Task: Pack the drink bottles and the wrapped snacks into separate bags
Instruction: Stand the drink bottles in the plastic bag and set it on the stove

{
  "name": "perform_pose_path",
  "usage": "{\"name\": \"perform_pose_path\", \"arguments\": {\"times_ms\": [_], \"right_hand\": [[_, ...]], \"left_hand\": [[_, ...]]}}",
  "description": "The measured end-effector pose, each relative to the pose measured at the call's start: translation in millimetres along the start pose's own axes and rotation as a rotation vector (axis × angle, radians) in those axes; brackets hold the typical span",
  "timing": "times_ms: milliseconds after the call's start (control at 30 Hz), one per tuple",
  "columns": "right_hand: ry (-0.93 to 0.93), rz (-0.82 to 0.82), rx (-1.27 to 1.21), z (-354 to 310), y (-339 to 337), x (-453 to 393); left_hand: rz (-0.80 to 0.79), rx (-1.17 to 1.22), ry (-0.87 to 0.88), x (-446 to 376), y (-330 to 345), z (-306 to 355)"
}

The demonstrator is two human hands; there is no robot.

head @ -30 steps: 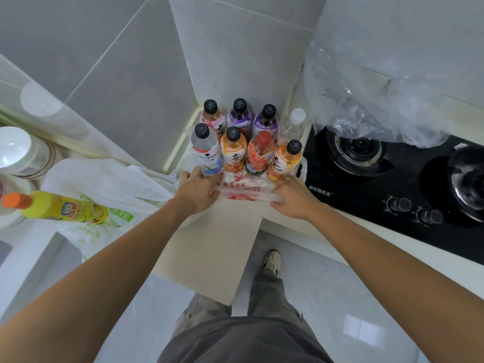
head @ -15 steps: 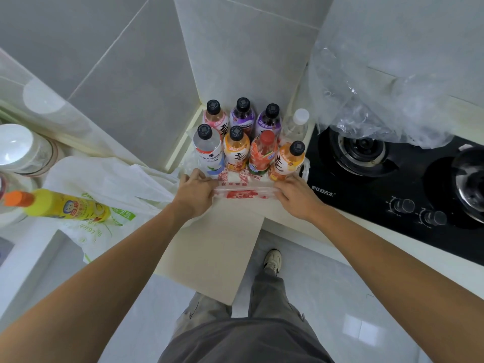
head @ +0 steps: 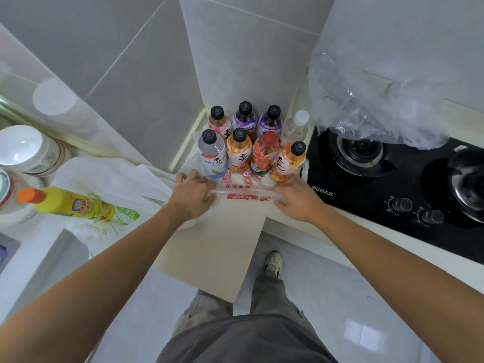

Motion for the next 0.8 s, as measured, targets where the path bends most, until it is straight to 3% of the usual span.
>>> {"name": "perform_pose_path", "arguments": {"times_ms": [233, 400, 567, 800], "right_hand": [[0.079, 0.197, -0.042, -30.3, -29.3, 37.7], [0.194, 0.371, -0.052, -38.8, -49.4, 93.1], [0.303, 0.481, -0.016, -18.3, -57.7, 162.8], [0.419, 0.594, 0.029, 59.6, -56.7, 285.8]], "left_hand": [[0.211, -0.004, 0.125, 26.8, -38.4, 16.4], [0.287, 0.094, 0.303, 37.6, -69.2, 71.8], [0.337, 0.123, 0.433, 51.4, -97.3, 157.8], [0.320, 0.065, 0.452, 63.7, -98.0, 311.4]]}}
Point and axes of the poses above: each hand's wrist, its own x-axis away from the middle knuckle, its own y-axis out of the palm, z = x × y, the point moved 7 cm from there along -x, towards the middle knuckle, and after that the axes turned 7 degrees about -y, right-handed, at the moved point
